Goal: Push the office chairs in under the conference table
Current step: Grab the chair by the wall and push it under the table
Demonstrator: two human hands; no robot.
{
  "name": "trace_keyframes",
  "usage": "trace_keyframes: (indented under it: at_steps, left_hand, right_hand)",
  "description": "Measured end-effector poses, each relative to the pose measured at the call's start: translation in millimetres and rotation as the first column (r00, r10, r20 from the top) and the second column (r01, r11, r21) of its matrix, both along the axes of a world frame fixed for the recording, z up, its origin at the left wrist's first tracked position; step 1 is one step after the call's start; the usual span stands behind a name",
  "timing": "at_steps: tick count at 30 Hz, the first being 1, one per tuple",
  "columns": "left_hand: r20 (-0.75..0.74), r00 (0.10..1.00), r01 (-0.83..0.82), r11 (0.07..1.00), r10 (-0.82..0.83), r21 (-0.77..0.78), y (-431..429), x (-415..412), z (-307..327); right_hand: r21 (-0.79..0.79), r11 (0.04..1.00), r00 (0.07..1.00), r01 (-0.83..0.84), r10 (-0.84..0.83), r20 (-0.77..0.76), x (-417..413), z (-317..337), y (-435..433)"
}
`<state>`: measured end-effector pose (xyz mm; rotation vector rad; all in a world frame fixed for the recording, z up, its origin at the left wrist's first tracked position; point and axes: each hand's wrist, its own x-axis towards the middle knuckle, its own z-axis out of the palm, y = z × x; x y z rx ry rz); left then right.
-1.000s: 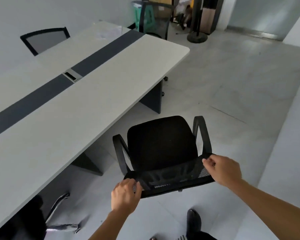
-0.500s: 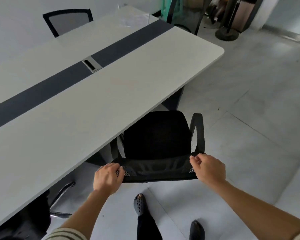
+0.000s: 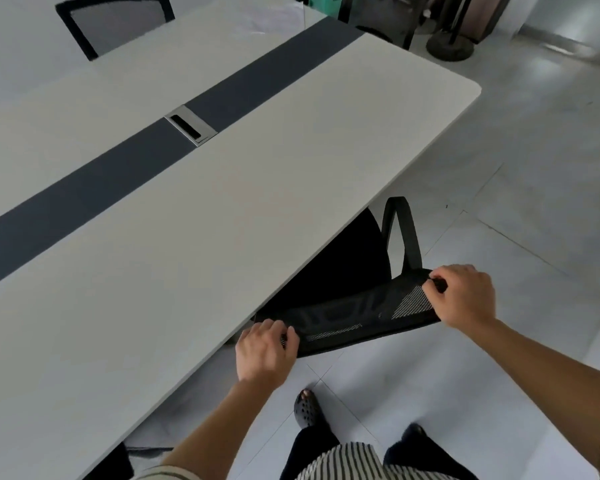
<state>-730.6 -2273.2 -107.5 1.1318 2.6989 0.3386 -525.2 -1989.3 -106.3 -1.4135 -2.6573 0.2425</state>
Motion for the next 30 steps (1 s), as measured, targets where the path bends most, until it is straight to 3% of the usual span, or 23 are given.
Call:
trace_keyframes:
  at_steps: [3,7,13,17,23,27,30]
  left_hand:
    - [0.091,0.996,0.021,0.996,-0.014,-0.084,5.7,-4.3,6.0]
    - [0.183,0.982,0.061,0.995,-0.045,-0.083,13.3,-7.7,9.1]
    - [0.14,0.988,-0.044,0.992,0.061,-0.121,20.6,9.4,6.6]
    - [0.14,0.973,-0.17,0.98,0.184,-0.108,41.3,42.5,4.0]
    - [0.106,0.932,-0.344,0.938,0.346,-0.039,100.1,73.0,7.9]
    - [0.044,0.966,-0.254,0.967,0.254,0.005,123.9,89.3,8.7]
    - [-0.02,0.979,-0.202,0.976,0.201,-0.083,128.7,82.2,7.5]
  right_hand:
    - [0.066,0.998,0.998,0.018,-0.014,-0.056,-0.4,4.2,-1.9]
    - [0.073,0.997,0.984,-0.039,0.051,-0.172,13.3,3.0,-19.6]
    - [0.164,0.983,0.979,-0.087,0.115,-0.171,5.5,-10.0,-7.5]
    - [0.162,0.959,0.962,-0.231,0.25,-0.111,9.9,-19.3,39.2]
    - [0.177,0.911,0.902,-0.374,0.402,-0.161,-22.3,-18.7,124.3]
    - [0.201,0.864,0.863,-0.462,0.49,-0.125,-45.4,-16.7,164.7]
    - [0.217,0.844,0.848,-0.49,0.519,-0.105,-72.4,-14.1,179.2]
